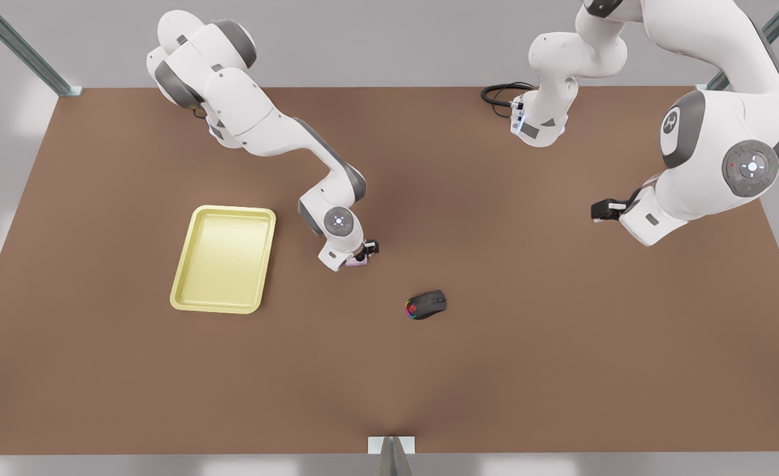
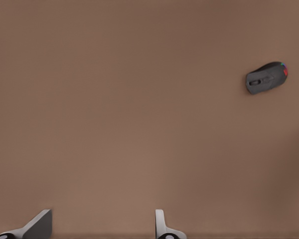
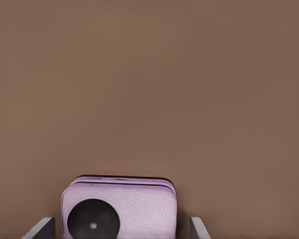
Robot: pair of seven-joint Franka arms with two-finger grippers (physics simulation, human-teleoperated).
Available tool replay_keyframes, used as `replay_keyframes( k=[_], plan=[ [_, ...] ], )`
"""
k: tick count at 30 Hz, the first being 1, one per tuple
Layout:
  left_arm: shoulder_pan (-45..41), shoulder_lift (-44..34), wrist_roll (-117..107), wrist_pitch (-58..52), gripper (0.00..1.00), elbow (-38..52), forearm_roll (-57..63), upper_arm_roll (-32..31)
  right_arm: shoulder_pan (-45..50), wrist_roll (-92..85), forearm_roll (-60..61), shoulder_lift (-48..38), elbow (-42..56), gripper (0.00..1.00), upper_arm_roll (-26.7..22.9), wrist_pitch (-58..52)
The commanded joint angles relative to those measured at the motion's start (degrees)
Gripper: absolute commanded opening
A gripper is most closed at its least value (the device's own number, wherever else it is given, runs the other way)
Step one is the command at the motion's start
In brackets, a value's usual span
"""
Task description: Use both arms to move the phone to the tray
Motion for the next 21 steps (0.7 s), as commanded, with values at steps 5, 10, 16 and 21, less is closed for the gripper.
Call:
replay_keyframes(
  k=[5, 10, 16, 21],
  plan=[
    [0.0, 0.2, 1.1, -0.3, 1.00, -0.1, 0.5, 0.0, 0.8, -6.1, -1.1, 0.3, -0.3, 0.96, 0.0, -0.4],
    [0.0, 0.2, 1.1, -0.3, 1.00, 0.0, 0.7, 0.0, 0.8, -5.7, -1.1, 0.0, 0.1, 0.83, 0.0, -0.4],
    [0.0, 0.4, 1.1, -0.3, 1.00, 0.0, 1.0, 0.0, -0.7, -6.4, -1.1, -3.8, 0.4, 0.79, -0.5, -4.1],
    [0.0, 0.9, 1.1, -0.2, 1.00, 0.0, 1.7, 0.0, -12.9, -16.1, -1.1, -16.0, -10.0, 0.79, -0.5, -5.8]
  ],
)
